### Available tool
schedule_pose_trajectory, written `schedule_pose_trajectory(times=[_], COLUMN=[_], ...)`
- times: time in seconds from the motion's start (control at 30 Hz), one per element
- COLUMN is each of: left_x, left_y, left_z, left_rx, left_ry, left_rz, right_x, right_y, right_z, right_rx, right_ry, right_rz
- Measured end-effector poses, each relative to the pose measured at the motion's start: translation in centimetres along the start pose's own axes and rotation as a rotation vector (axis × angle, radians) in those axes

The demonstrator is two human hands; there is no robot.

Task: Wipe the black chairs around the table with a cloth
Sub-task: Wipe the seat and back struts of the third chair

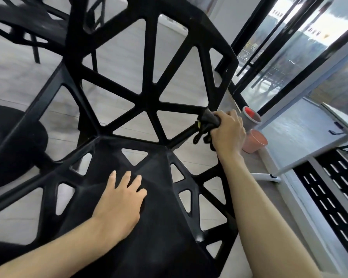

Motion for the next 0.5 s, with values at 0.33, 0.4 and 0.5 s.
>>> schedule_pose_trajectory(times=[0.33, 0.4, 0.5], left_x=[0.3, 0.3, 0.4], left_y=[0.3, 0.2, 0.0], left_z=[0.9, 0.9, 0.8], left_rx=[-0.011, -0.019, -0.021], left_ry=[0.051, 0.065, 0.087], left_rz=[0.041, 0.039, 0.026], right_x=[-4.9, -4.4, -1.8], right_y=[8.6, 7.1, 2.0], right_z=[-4.3, -3.4, -0.7], right_rx=[-0.013, -0.041, -0.073], right_ry=[0.057, 0.056, 0.071], right_rz=[0.066, 0.073, 0.045])
Point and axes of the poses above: each hand's wrist, its own y-axis away from the middle knuckle, its own x-axis out of the palm, z = x × y, the point moved 4 cm from there along -y, towards the middle knuckle, and after that the axes turned 15 degrees about -z, right-handed, at the moved point
